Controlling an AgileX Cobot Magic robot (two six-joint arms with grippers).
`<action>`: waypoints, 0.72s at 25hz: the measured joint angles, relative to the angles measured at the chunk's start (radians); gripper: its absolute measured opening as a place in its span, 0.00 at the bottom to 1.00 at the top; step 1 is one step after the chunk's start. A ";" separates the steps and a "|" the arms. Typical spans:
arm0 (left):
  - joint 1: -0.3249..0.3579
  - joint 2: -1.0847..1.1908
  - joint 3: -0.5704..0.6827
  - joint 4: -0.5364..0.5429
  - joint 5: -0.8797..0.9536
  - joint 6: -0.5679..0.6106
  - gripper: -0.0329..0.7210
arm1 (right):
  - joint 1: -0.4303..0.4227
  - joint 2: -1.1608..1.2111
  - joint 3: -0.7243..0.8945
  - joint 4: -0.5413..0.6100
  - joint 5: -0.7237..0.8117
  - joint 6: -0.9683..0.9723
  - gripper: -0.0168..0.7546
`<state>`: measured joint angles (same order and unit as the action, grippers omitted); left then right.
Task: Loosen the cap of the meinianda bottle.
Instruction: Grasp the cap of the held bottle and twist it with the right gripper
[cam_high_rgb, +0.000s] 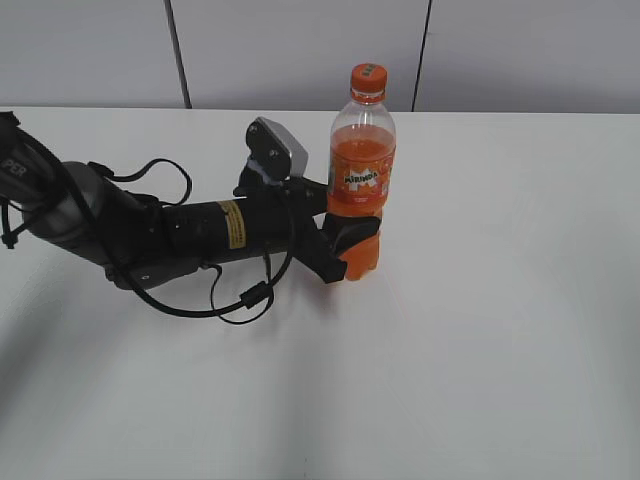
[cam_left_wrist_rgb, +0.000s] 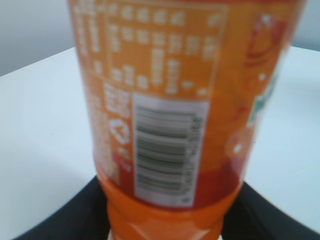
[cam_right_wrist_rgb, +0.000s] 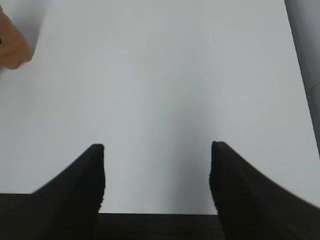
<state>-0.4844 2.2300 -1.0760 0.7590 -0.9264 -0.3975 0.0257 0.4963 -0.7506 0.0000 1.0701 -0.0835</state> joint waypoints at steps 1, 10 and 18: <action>0.000 0.000 0.000 0.000 0.000 0.000 0.54 | 0.000 0.036 -0.025 0.000 0.004 -0.003 0.65; 0.000 0.000 0.000 0.000 0.000 0.000 0.54 | 0.000 0.318 -0.213 0.000 0.079 -0.025 0.60; 0.000 0.000 0.000 0.000 -0.002 0.000 0.54 | 0.000 0.562 -0.316 0.000 0.129 -0.025 0.60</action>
<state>-0.4844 2.2300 -1.0760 0.7590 -0.9282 -0.3975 0.0257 1.0584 -1.0666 0.0000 1.1990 -0.1080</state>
